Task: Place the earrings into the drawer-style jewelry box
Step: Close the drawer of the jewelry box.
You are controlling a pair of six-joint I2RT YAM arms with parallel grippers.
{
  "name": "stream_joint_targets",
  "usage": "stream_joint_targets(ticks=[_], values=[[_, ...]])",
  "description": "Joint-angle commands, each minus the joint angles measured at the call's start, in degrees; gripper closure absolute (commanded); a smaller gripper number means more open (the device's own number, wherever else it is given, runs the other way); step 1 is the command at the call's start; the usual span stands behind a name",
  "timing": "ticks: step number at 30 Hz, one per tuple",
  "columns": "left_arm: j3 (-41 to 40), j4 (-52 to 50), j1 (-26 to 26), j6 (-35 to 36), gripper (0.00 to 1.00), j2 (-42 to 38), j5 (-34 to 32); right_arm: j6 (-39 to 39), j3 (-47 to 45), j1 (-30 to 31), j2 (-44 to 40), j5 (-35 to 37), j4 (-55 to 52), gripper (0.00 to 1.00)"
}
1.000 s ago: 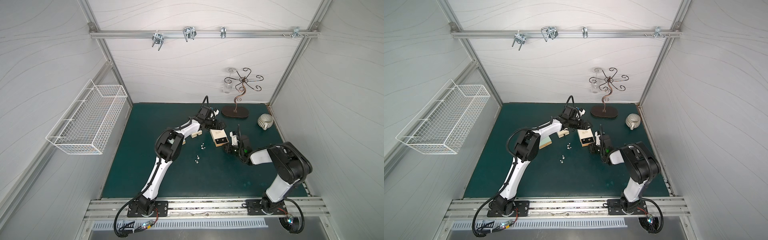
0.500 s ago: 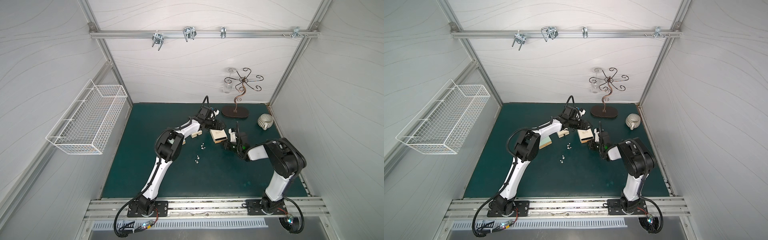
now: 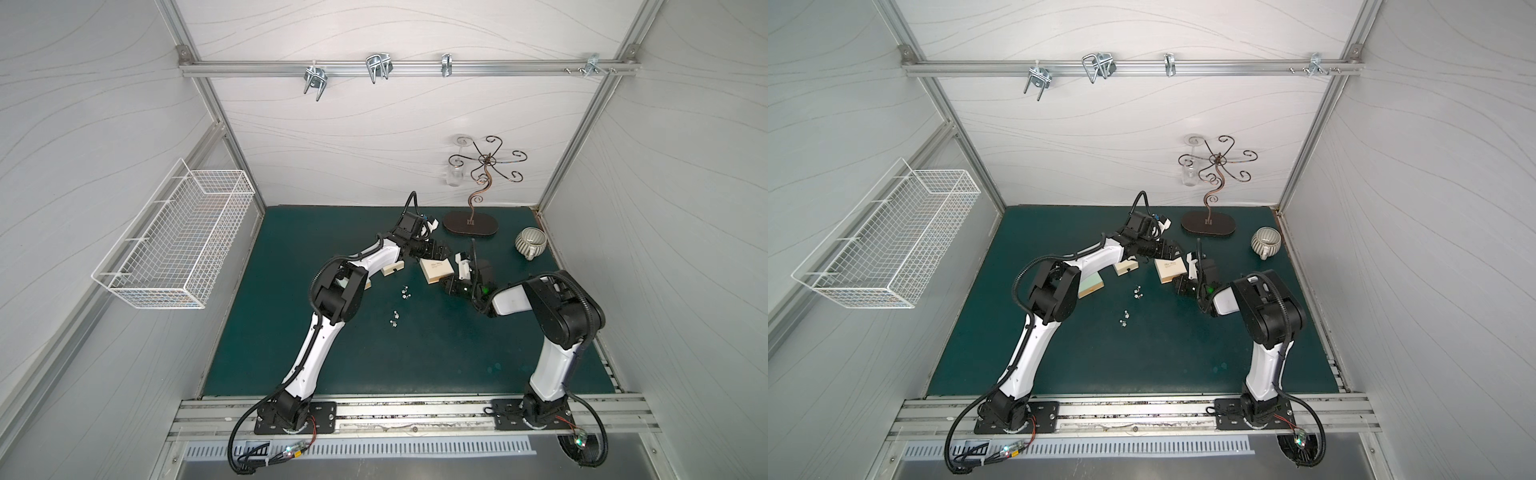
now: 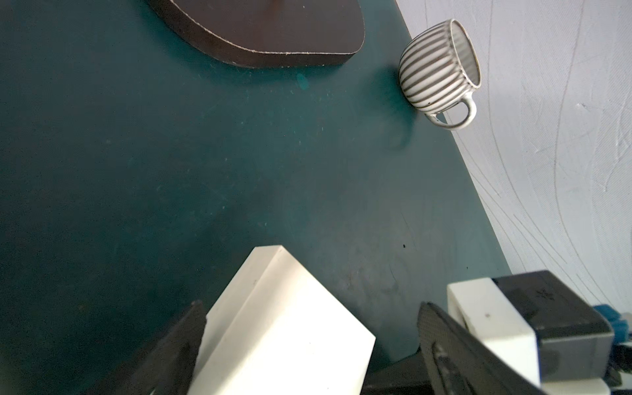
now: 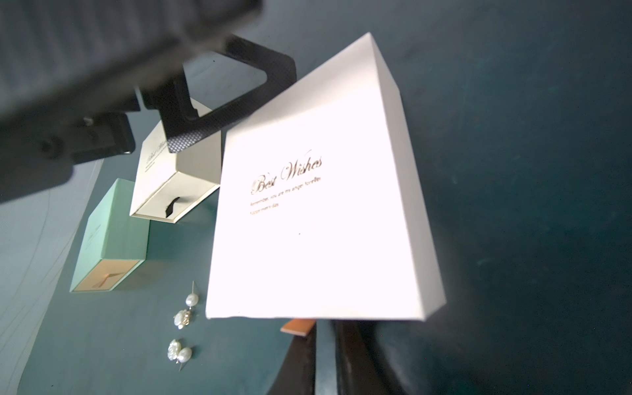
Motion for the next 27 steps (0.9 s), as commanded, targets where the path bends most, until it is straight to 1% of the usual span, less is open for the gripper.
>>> stream_joint_targets(ticks=[1, 4, 10, 13, 19, 21, 23, 26, 27], values=[[2.3, -0.7, -0.3, 0.7, 0.01, -0.8, 1.5, 0.3, 1.0, -0.4, 1.5, -0.7, -0.6, 0.85], [2.3, 0.2, 0.3, -0.4, 0.01, -0.9, 1.4, -0.1, 0.8, -0.4, 1.2, -1.0, -1.0, 0.84], [2.0, 1.6, 1.6, 0.0, 0.01, -2.1, 0.8, -0.4, -0.4, -0.5, -0.3, -1.5, -1.5, 0.65], [1.9, 2.4, 2.2, -0.3, 0.01, -2.7, 0.2, -1.5, -0.8, -0.4, -1.9, -2.0, -3.5, 0.58], [-2.0, 7.8, 3.4, -0.7, 0.01, -6.5, -1.9, -3.7, -3.3, -0.6, -7.3, -1.3, -7.5, 0.52], [-3.1, 8.0, 4.0, -0.4, 0.01, -8.4, -1.9, -4.5, -4.0, -0.6, -9.8, -1.6, -9.7, 0.51], [-5.7, 8.6, 5.2, 0.0, 0.01, -11.4, -1.9, -5.6, -3.9, -0.6, -13.1, -2.0, -13.8, 0.5], [-11.8, 8.8, 7.6, 0.5, 0.01, -16.9, -4.0, -7.0, -2.7, -0.6, -17.9, -2.6, -20.2, 0.49], [-13.2, 7.5, 8.6, 1.2, 0.01, -18.7, -4.9, -7.2, -2.1, -0.6, -19.3, -2.7, -22.2, 0.49]])
